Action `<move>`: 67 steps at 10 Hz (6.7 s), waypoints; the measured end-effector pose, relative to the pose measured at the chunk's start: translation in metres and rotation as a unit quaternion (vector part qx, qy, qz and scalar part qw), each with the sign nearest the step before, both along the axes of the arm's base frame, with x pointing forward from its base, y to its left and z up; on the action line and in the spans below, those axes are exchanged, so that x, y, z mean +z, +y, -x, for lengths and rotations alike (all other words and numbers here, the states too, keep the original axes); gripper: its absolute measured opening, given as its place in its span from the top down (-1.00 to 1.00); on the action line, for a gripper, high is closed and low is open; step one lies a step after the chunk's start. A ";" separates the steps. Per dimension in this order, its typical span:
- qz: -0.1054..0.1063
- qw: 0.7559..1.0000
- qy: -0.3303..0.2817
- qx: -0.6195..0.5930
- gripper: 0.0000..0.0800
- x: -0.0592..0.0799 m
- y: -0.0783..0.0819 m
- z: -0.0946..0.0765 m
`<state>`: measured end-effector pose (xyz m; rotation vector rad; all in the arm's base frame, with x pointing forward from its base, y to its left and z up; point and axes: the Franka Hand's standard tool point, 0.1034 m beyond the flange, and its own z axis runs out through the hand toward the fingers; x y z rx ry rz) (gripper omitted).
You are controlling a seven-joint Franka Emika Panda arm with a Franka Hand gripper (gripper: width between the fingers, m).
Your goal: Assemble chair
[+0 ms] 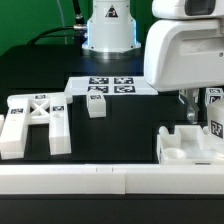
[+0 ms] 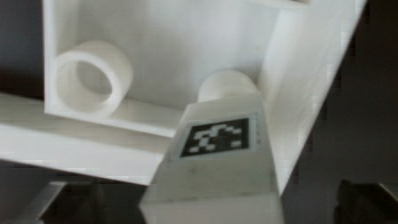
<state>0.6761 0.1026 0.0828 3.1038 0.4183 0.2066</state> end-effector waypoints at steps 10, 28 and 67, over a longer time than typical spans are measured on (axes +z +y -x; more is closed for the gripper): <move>-0.019 0.992 0.003 -0.123 0.28 -0.002 0.000 0.001; -0.106 0.718 0.022 -0.687 0.14 -0.004 0.007 -0.002; -0.075 0.862 0.007 -0.502 0.27 -0.007 0.009 -0.004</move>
Offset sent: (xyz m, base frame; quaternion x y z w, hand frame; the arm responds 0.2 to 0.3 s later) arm 0.0000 0.0000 0.0000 0.0000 0.0000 0.0000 1.0000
